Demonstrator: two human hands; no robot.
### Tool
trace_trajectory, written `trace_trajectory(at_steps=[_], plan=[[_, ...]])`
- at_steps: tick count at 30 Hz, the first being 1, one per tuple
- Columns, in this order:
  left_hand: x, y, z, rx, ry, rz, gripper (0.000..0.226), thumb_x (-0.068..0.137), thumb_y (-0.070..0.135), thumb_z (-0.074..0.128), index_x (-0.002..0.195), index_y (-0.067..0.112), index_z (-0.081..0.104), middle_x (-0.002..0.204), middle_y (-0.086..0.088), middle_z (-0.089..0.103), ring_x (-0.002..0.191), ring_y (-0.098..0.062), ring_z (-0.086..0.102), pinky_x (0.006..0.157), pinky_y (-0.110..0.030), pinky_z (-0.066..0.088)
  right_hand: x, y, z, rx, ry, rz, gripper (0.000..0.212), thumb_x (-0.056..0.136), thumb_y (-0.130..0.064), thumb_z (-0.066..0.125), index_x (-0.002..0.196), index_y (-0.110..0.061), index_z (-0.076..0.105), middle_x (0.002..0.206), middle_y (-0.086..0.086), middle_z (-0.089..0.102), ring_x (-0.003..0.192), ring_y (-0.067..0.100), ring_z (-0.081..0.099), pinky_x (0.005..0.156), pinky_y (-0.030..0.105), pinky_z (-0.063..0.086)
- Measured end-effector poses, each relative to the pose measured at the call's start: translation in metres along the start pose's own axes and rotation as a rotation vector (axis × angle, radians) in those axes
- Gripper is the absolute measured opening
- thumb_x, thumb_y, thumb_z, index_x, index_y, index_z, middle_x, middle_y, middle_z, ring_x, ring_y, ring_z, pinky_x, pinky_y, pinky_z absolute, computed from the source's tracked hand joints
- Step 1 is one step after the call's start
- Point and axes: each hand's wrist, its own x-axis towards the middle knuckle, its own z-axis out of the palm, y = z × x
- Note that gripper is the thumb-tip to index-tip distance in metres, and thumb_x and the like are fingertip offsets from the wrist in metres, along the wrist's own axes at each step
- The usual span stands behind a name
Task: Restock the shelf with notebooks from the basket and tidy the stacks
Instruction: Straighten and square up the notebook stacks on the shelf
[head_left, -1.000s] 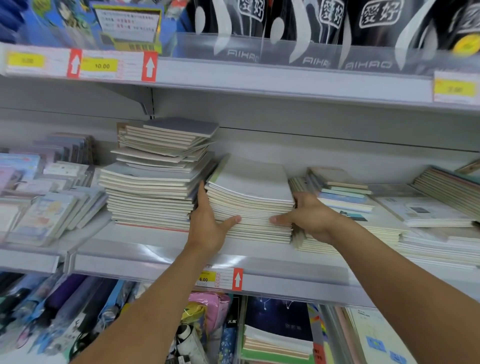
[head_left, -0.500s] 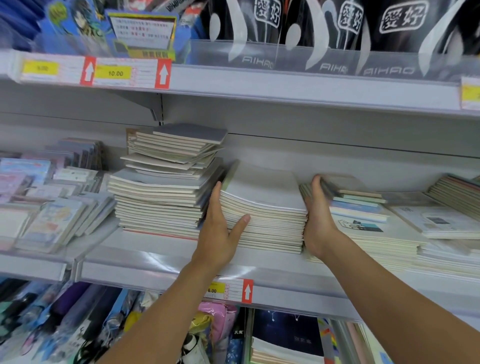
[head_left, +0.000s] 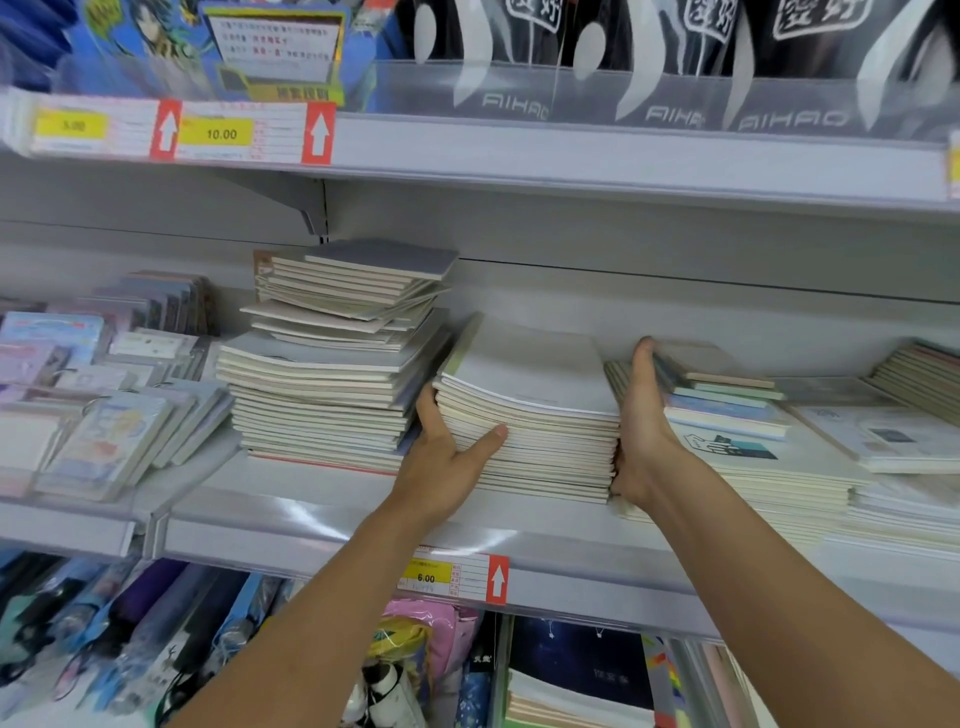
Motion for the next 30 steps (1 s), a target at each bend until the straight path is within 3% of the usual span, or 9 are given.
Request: trace_trajectory(at_steps=[3, 8, 13, 16, 19, 21, 25, 28, 30], plan=[[0.000, -0.002, -0.004, 0.042, -0.010, 0.009, 0.101, 0.087, 0.051, 0.062, 0.151, 0.032, -0.014, 0.149, 0.010, 0.034, 0.138, -0.016, 0.033, 0.100, -0.023, 0.025, -0.004, 0.001, -0.003, -0.020, 0.006, 0.032, 0.116, 0.032, -0.105, 0.048, 0.117, -0.030, 0.068, 0.113, 0.012, 0.073, 0.104, 0.042, 0.068, 0.094, 0.070, 0.046], [-0.003, 0.002, -0.006, 0.049, -0.048, 0.056, 0.099, 0.089, 0.040, 0.065, 0.153, 0.025, -0.009, 0.129, 0.021, 0.030, 0.122, 0.000, 0.031, 0.097, -0.015, 0.023, 0.007, 0.005, -0.007, 0.013, 0.040, 0.029, 0.142, 0.011, -0.107, 0.048, 0.136, -0.040, 0.054, 0.140, 0.006, 0.058, 0.124, 0.041, 0.055, 0.104, 0.075, 0.031], [0.002, -0.004, -0.009, 0.150, -0.092, 0.042, 0.105, 0.088, 0.020, 0.070, 0.152, 0.020, -0.014, 0.145, 0.001, 0.041, 0.130, -0.018, 0.044, 0.098, -0.020, 0.033, -0.019, -0.007, 0.003, 0.021, 0.062, 0.011, 0.100, 0.055, -0.101, 0.040, 0.127, -0.033, 0.057, 0.117, 0.012, 0.069, 0.099, 0.037, 0.067, 0.082, 0.054, 0.055], [0.003, -0.006, -0.010, 0.164, -0.095, 0.041, 0.105, 0.087, 0.019, 0.071, 0.152, 0.021, -0.013, 0.148, -0.007, 0.043, 0.130, -0.022, 0.046, 0.108, -0.030, 0.037, -0.021, -0.004, -0.003, 0.043, -0.007, 0.016, 0.108, 0.045, -0.101, 0.051, 0.133, -0.039, 0.057, 0.126, 0.010, 0.067, 0.107, 0.040, 0.066, 0.093, 0.065, 0.048], [0.000, -0.007, -0.007, 0.188, -0.073, 0.066, 0.104, 0.086, 0.022, 0.072, 0.151, 0.025, -0.009, 0.148, -0.009, 0.042, 0.132, -0.026, 0.044, 0.110, -0.039, 0.038, -0.049, -0.001, -0.002, -0.065, -0.040, -0.030, 0.101, 0.069, -0.096, 0.034, 0.137, -0.026, 0.056, 0.129, 0.006, 0.063, 0.120, 0.039, 0.059, 0.098, 0.052, 0.048], [0.001, -0.008, -0.006, 0.207, -0.054, 0.085, 0.103, 0.085, 0.025, 0.073, 0.150, 0.028, -0.006, 0.149, -0.010, 0.040, 0.134, -0.030, 0.041, 0.110, -0.044, 0.038, -0.067, 0.008, -0.001, -0.129, -0.010, -0.061, 0.109, 0.067, -0.098, 0.031, 0.148, -0.026, 0.041, 0.144, 0.004, 0.052, 0.133, 0.037, 0.048, 0.108, 0.053, 0.036], [-0.004, -0.002, -0.007, 0.188, -0.027, 0.103, 0.087, 0.083, 0.022, 0.074, 0.147, 0.024, 0.014, 0.141, -0.006, 0.049, 0.129, -0.025, 0.048, 0.107, -0.042, 0.043, -0.105, 0.034, 0.017, -0.278, 0.190, -0.419, 0.071, 0.092, -0.073, 0.036, 0.148, -0.029, 0.039, 0.152, -0.001, 0.042, 0.136, 0.028, 0.044, 0.113, 0.053, 0.036], [-0.026, 0.012, -0.024, 0.355, 0.129, 0.209, 0.048, 0.085, 0.032, 0.071, 0.126, 0.022, 0.048, 0.117, 0.002, 0.066, 0.107, -0.017, 0.062, 0.091, -0.035, 0.053, -0.128, 0.052, 0.035, -0.420, 0.177, -0.778, 0.047, 0.095, -0.052, 0.054, 0.134, -0.026, 0.051, 0.135, -0.008, 0.053, 0.115, 0.012, 0.057, 0.090, 0.028, 0.049], [-0.043, 0.018, -0.052, 0.388, 0.317, 0.308, 0.028, 0.085, 0.035, 0.069, 0.108, 0.022, 0.064, 0.098, 0.006, 0.071, 0.090, -0.010, 0.066, 0.081, -0.032, 0.056, -0.120, 0.057, 0.052, -0.497, 0.041, -0.810, 0.030, 0.094, -0.039, 0.063, 0.119, -0.023, 0.061, 0.113, -0.010, 0.065, 0.099, 0.008, 0.064, 0.080, 0.025, 0.052]])
